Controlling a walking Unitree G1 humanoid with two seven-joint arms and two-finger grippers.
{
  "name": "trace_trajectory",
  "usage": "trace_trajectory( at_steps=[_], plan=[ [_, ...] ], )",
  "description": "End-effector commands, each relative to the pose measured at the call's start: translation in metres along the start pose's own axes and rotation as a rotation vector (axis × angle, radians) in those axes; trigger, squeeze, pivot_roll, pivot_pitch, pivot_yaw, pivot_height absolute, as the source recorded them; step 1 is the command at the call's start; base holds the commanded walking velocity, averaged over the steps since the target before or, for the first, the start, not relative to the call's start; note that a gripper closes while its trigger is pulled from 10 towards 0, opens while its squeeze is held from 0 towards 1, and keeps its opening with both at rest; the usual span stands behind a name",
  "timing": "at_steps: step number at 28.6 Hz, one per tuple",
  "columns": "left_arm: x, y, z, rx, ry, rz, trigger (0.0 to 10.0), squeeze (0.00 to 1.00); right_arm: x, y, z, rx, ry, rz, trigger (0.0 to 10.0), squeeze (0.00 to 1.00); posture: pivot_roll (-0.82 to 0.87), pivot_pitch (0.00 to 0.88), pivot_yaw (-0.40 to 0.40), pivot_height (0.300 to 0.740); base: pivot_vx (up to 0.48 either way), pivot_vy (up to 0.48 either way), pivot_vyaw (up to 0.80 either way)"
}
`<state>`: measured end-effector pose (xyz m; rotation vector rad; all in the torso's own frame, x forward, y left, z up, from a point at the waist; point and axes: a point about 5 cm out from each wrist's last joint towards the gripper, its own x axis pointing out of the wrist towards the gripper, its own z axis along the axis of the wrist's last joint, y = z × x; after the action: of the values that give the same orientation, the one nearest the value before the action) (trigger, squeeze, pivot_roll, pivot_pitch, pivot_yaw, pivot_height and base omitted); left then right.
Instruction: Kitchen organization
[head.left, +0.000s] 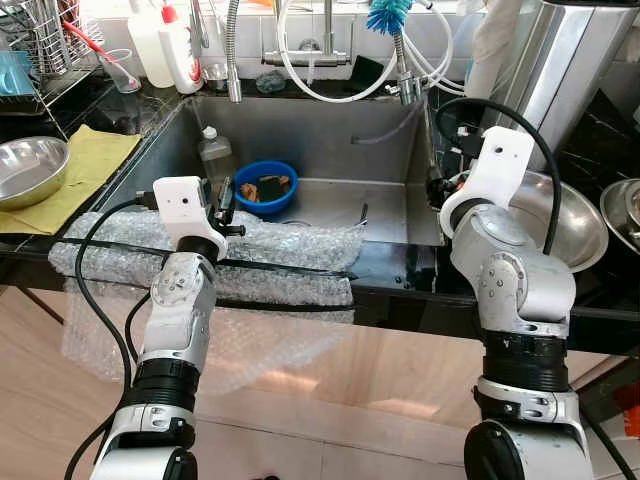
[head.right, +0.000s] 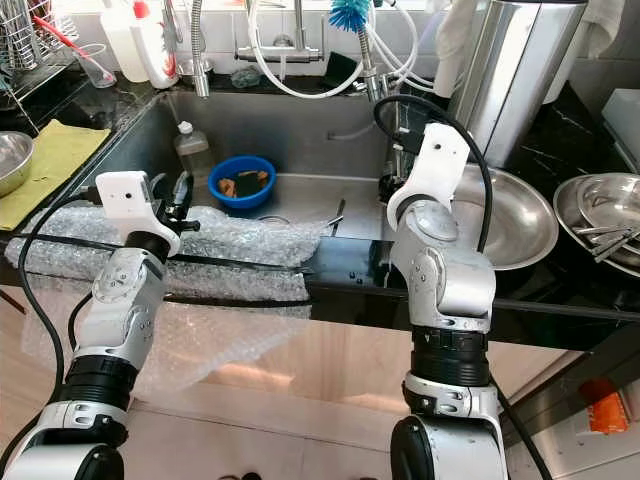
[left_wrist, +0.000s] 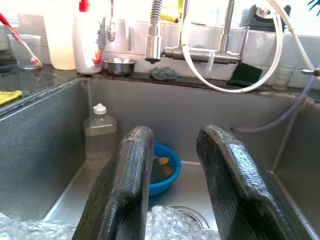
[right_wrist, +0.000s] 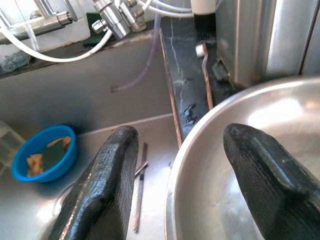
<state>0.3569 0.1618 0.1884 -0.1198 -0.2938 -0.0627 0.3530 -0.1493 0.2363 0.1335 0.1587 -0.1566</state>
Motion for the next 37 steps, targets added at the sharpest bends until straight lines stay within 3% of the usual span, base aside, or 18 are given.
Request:
trace_trajectory(
  at_steps=[1, 7, 9, 15, 21, 24, 27, 37],
  plan=[
    [0.0, 0.0, -0.001, -0.013, 0.012, -0.001, 10.0, 0.0, -0.003, 0.003, 0.011, -0.053, -0.053, 0.009, 10.0, 0.0, -0.1, 0.099, 0.056, 0.74, 0.0, 0.0, 0.0],
    [0.0, 0.0, -0.001, -0.016, 0.015, -0.004, 10.0, 0.0, -0.002, 0.002, 0.006, -0.11, -0.031, 0.05, 10.0, 0.0, -0.1, 0.101, 0.056, 0.74, 0.0, 0.0, 0.0],
    [0.0, 0.0, -0.002, -0.016, 0.016, -0.005, 10.0, 0.0, -0.002, 0.003, 0.008, -0.174, -0.04, 0.111, 10.0, 0.0, -0.11, 0.102, 0.055, 0.74, 0.0, 0.0, 0.0],
    [0.0, 0.0, -0.002, -0.018, 0.017, -0.003, 10.0, 0.0, -0.005, -0.015, 0.01, -0.319, -0.058, 0.16, 10.0, 0.0, -0.11, 0.103, 0.05, 0.74, 0.0, 0.0, 0.0],
    [-0.001, 0.0, -0.003, -0.018, 0.021, -0.003, 10.0, 0.0, -0.009, -0.027, 0.012, -0.366, -0.03, 0.163, 10.0, 0.0, -0.12, 0.11, 0.052, 0.74, 0.0, 0.0, 0.0],
    [-0.001, 0.0, -0.003, -0.019, 0.021, -0.006, 10.0, 0.0, -0.011, -0.028, 0.01, -0.337, -0.007, 0.157, 10.0, 0.0, -0.13, 0.111, 0.051, 0.74, 0.0, 0.0, 0.0],
    [-0.001, -0.001, -0.003, -0.018, 0.022, -0.009, 10.0, 0.0, -0.015, -0.022, 0.003, -0.242, 0.039, 0.17, 10.0, 0.0, -0.13, 0.113, 0.052, 0.74, 0.0, 0.0, 0.0],
    [-0.002, 0.001, -0.004, -0.015, 0.024, -0.005, 10.0, 0.0, -0.02, -0.001, -0.006, -0.203, 0.088, 0.231, 10.0, 0.0, -0.12, 0.107, 0.049, 0.74, 0.0, 0.0, 0.0]
  ],
)
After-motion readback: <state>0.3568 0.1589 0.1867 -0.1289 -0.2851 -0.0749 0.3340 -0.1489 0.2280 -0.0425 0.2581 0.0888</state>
